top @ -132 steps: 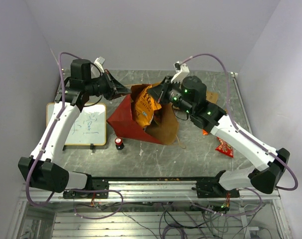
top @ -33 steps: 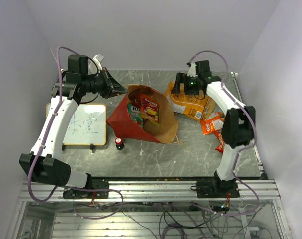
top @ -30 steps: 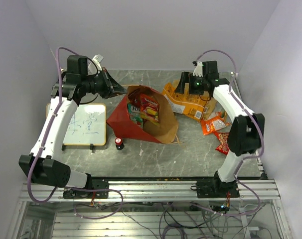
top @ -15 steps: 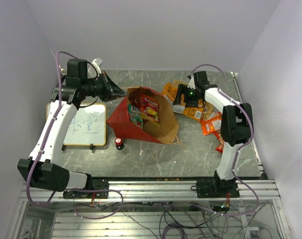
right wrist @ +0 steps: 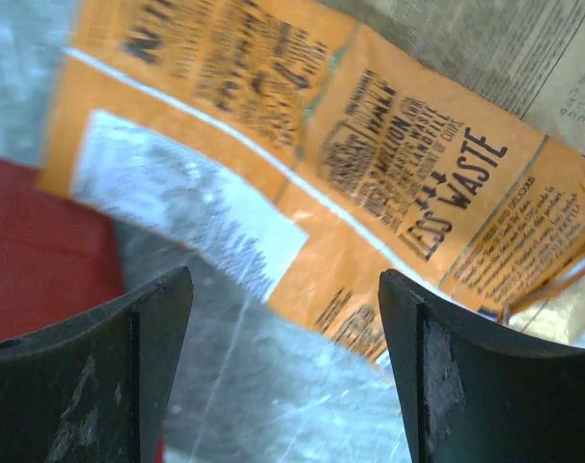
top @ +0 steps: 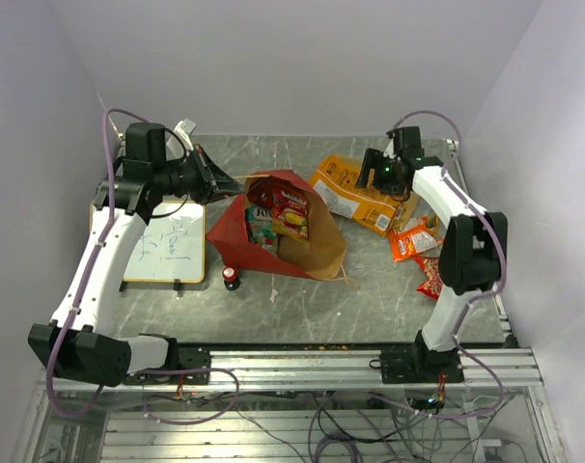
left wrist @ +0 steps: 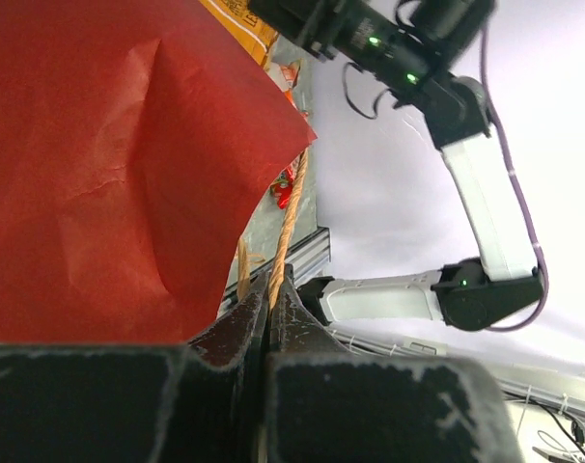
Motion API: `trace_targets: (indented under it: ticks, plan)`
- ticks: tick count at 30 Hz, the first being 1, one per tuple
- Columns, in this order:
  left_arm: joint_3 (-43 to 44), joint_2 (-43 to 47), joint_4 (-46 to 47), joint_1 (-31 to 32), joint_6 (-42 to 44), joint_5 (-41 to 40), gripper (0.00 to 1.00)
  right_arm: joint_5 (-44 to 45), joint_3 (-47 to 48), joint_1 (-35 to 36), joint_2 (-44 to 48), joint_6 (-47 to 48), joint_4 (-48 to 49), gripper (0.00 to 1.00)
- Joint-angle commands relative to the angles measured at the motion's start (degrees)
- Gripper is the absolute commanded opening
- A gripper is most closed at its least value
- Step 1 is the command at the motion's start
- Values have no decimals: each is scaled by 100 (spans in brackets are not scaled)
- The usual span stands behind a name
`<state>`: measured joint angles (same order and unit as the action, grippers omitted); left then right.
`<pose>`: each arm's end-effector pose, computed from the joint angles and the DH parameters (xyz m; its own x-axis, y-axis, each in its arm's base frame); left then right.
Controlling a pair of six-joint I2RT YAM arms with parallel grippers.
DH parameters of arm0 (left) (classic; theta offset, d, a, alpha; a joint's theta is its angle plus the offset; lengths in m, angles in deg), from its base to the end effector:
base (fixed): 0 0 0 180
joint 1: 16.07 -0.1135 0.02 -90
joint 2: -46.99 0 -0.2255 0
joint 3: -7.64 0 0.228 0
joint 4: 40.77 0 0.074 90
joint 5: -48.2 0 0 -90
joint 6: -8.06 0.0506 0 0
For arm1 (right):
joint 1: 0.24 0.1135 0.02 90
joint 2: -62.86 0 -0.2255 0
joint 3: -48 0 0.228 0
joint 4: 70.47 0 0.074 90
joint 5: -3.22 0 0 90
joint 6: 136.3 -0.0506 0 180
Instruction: Take the snacks out of the paper bag
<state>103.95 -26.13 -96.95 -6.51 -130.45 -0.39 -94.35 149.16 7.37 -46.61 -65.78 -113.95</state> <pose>0.2489 -0.0759 0.3581 -0.8588 -0.4251 -0.2859 0.0428 0.4967 -0.8669 0.3932 0.0593 0.1956 -0.8050 0.2260 -0.5486 0.0598 0.9508 0.3039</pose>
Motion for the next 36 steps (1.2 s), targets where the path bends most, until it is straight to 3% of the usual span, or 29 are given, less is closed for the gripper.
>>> trace_targets:
  ticks: [1, 5, 8, 12, 19, 21, 25, 32, 36]
  plan:
    - [-105, 245, 392, -52, -197, 197, 7, -524, -127, 95, 1242, 22, -86, 78]
    - [-154, 219, 671, -38, -367, 309, 7, -960, -981, 578, 2583, 67, 614, 78]
    - [-155, 226, 896, 15, -419, 376, 7, -546, -1414, 1219, 3373, 253, 975, 79]
    - [-140, 212, 914, 120, -322, 374, 7, -1010, -1739, 1877, 3951, 873, 1422, 78]
    - [-278, 101, 1592, 721, -732, 124, 7, -1734, -3062, 3269, 4585, 2168, 2498, 67]
    - [-199, 35, 1551, 851, -730, 15, 7, -1042, -3350, 3792, 4690, 2781, 2713, 66]
    - [-160, 59, 1457, 977, -715, -124, 7, -386, -3598, 3958, 4586, 3609, 2825, 63]
    - [-675, 380, 1768, 1200, -1070, -279, 7, -392, -3933, 4066, 4085, 4979, 3057, 61]
    - [-795, 469, 1819, 1312, -1167, -396, 7, -41, -3932, 4136, 3639, 5150, 3442, 64]
